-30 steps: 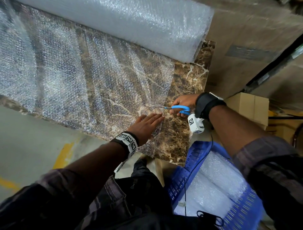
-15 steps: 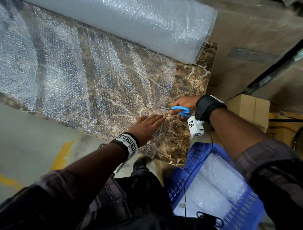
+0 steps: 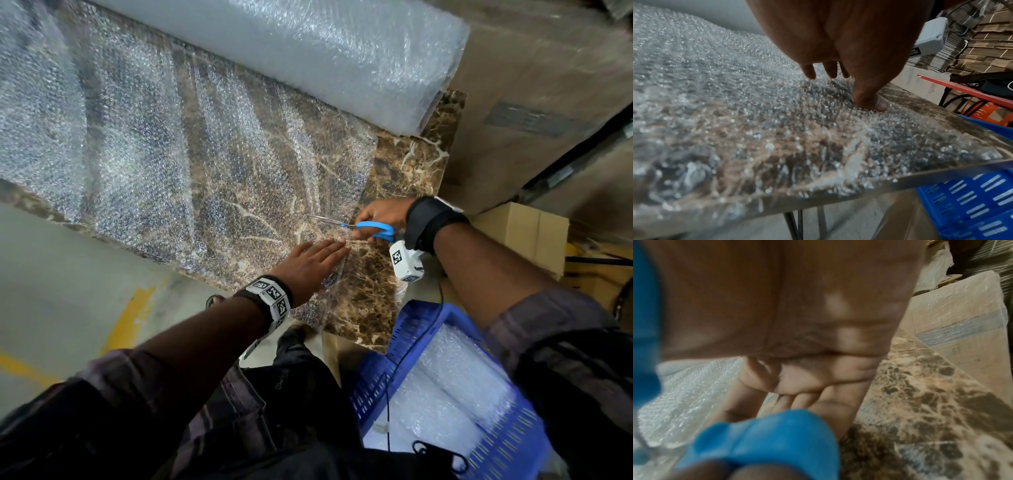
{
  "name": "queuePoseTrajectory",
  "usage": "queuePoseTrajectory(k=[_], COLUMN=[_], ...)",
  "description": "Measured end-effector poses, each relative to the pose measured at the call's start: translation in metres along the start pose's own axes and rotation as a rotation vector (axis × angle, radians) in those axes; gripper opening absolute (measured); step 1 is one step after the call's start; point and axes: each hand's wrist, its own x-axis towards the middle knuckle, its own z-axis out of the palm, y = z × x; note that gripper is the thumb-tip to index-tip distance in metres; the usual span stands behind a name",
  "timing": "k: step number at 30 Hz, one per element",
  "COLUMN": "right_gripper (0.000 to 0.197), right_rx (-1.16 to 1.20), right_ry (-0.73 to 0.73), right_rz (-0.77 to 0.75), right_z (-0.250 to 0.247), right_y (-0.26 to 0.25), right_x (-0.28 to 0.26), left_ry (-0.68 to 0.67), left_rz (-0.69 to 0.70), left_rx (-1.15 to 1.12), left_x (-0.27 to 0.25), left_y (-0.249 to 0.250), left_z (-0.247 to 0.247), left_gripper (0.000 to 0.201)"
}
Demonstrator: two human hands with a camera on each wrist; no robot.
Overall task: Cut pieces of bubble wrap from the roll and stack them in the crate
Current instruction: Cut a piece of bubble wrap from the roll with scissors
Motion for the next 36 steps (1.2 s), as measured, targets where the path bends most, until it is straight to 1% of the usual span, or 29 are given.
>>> queuePoseTrajectory(k=[1, 4, 7, 9, 11, 13, 14, 15, 17, 19, 21, 22, 24, 28, 30, 33, 36], right_gripper=[0.017, 0.019, 0.017, 0.017, 0.019, 0.022, 0.026, 0.028, 0.026, 0.021, 0.018, 0.018, 0.022, 0.041, 0.046, 0.045, 0.037], right_rx=[0.009, 0.042, 0.045, 0.056, 0.045, 0.036, 0.028, 0.021, 0.033, 0.068, 0.074, 0.072, 0.064, 0.104, 0.09, 0.102, 0.03], right_ry=[0.006, 0.018, 0.021, 0.026, 0.017, 0.01, 0.011, 0.008, -0.018, -0.03, -0.018, -0.017, -0.033, -0.055, -0.065, -0.058, -0.015], right_rz=[-0.004, 0.0, 0.003, -0.003, -0.015, -0.003, 0.003, 0.001, -0.004, -0.004, -0.003, 0.0, 0.004, 0.026, 0.017, 0.016, -0.004], right_z=[0.001, 0.003, 0.004, 0.004, 0.002, 0.001, 0.0, -0.001, -0.001, -0.001, -0.003, -0.004, -0.005, -0.005, -0.004, -0.002, -0.001], right_y=[0.001, 0.001, -0.001, -0.001, -0.002, -0.002, -0.001, 0.001, 0.002, 0.0, -0.003, -0.004, -0.008, -0.01, -0.012, -0.015, -0.018], right_x=[-0.001, -0.005, -0.007, -0.007, -0.008, -0.008, -0.007, -0.006, -0.005, -0.005, -0.006, -0.006, -0.005, -0.002, -0.001, 0.002, 0.004], left_ry=[0.004, 0.018, 0.023, 0.035, 0.08, 0.193, 0.246, 0.272, 0.24, 0.143, 0.05, 0.021, -0.01, -0.042, -0.046, -0.058, -0.077], left_rz=[0.001, 0.006, 0.006, 0.024, 0.024, -0.073, -0.128, -0.171, -0.212, -0.211, -0.181, -0.169, -0.176, -0.19, -0.192, -0.202, -0.206], left_rx=[-0.002, -0.007, -0.013, -0.026, -0.078, -0.169, -0.189, -0.176, -0.083, -0.002, 0.066, 0.093, 0.117, 0.125, 0.12, 0.138, 0.14], left_x=[0.0, -0.001, -0.001, -0.002, -0.004, -0.009, -0.011, -0.015, -0.023, -0.031, -0.036, -0.037, -0.036, -0.034, -0.033, -0.032, -0.032], left_y=[0.0, 0.0, -0.001, 0.0, -0.002, -0.009, -0.016, -0.023, -0.037, -0.045, -0.046, -0.046, -0.044, -0.041, -0.041, -0.041, -0.04], left_z=[0.0, 0.001, 0.001, 0.0, -0.006, -0.017, -0.021, -0.024, -0.024, -0.017, -0.006, -0.002, 0.003, 0.001, 0.002, 0.004, 0.002], left_gripper=[0.102, 0.101, 0.1, 0.095, 0.084, 0.065, 0.058, 0.055, 0.06, 0.074, 0.092, 0.099, 0.107, 0.108, 0.109, 0.111, 0.111])
